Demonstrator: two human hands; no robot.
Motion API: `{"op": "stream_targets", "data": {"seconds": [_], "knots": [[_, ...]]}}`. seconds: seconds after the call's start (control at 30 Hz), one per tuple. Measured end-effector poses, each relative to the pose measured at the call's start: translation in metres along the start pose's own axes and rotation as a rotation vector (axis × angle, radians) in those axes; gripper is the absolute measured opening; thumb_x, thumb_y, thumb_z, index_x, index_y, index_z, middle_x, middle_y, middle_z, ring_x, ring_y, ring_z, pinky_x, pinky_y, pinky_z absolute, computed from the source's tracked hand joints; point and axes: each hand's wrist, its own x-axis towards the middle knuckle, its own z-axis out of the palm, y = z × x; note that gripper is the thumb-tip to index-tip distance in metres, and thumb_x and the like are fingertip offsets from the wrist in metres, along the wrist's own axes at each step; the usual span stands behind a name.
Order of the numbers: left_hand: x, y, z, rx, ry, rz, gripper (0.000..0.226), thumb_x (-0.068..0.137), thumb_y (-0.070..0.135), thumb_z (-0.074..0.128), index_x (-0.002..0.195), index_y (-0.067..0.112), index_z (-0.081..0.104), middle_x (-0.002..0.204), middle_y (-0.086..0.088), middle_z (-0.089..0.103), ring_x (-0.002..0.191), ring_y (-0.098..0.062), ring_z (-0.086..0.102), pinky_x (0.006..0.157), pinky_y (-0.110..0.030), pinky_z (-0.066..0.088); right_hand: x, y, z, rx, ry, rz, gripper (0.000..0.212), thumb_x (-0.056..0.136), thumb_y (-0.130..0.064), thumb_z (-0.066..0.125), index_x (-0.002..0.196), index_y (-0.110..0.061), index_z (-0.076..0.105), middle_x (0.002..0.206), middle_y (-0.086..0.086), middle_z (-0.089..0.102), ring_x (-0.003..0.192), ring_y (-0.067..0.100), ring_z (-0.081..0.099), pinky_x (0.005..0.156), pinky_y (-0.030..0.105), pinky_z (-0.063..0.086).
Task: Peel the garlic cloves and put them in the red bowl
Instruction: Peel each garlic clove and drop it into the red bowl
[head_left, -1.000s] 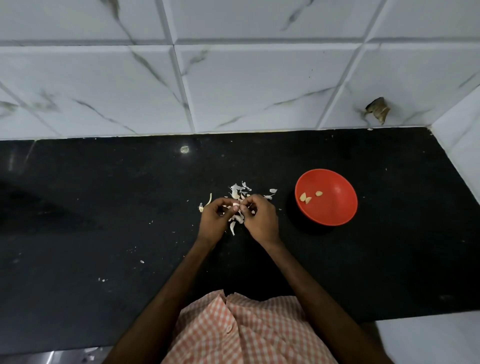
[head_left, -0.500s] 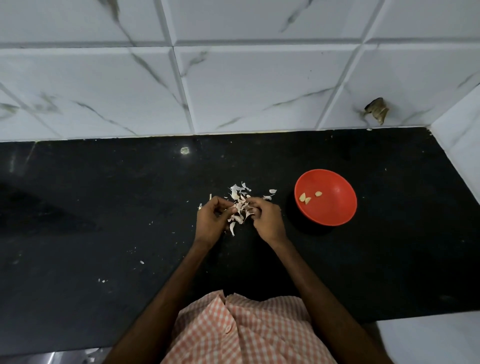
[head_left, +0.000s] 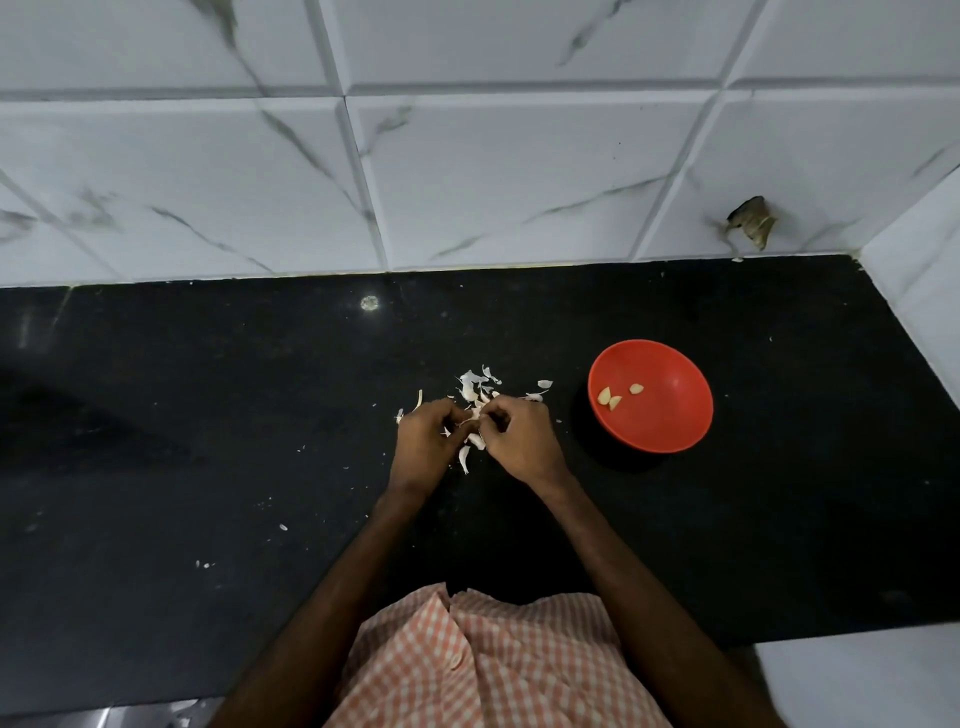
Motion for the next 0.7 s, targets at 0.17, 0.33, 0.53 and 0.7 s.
{"op": "stream_targets", "data": {"seconds": [0.17,0.33,0.53,0.7], "knots": [[0.0019,0.0020,-0.0045,0.211,-0.031,0.202,0.013,0.086,0.008,0.077,0.077,0.007,0.068,0.075,-0.002,0.066,0.072,-0.021,0.060,0.063,-0.042,0.052,0.0010,0.0009,0.0007,-0.064,-0.010,-0.018,0.006,0.085,-0.012,0.071,0.084,-0.008,0.075,0.074,0.001,0.074,0.064,0.013,0.066,0.065,0.022,0.052],[0.0023,0.0022,-0.0042,0.353,-0.063,0.314,0.011,0.082,0.002,0.077,0.076,0.004,0.068,0.072,-0.007,0.061,0.072,-0.025,0.057,0.057,-0.041,0.050,0.0011,-0.0010,0.0007,-0.082,-0.028,0.005,0.007,0.084,-0.012,0.072,0.077,-0.009,0.073,0.069,-0.001,0.071,0.061,0.012,0.065,0.065,0.024,0.053],[0.0052,0.0009,-0.0046,0.452,-0.093,0.406,0.015,0.073,-0.005,0.080,0.072,0.004,0.067,0.067,-0.008,0.059,0.065,-0.028,0.061,0.050,-0.032,0.046,-0.0019,-0.0009,0.0013,0.082,-0.030,0.104,0.012,0.084,-0.013,0.077,0.073,-0.011,0.072,0.061,0.000,0.071,0.048,0.011,0.067,0.055,0.028,0.059],[0.0034,-0.0026,-0.0038,0.330,-0.073,0.334,0.007,0.078,0.000,0.078,0.080,0.007,0.075,0.072,-0.006,0.067,0.071,-0.022,0.062,0.060,-0.028,0.044,-0.0048,-0.0025,-0.0002,0.213,-0.009,0.173,0.010,0.084,-0.007,0.077,0.079,0.000,0.073,0.067,0.006,0.072,0.054,0.016,0.071,0.054,0.032,0.062]]}}
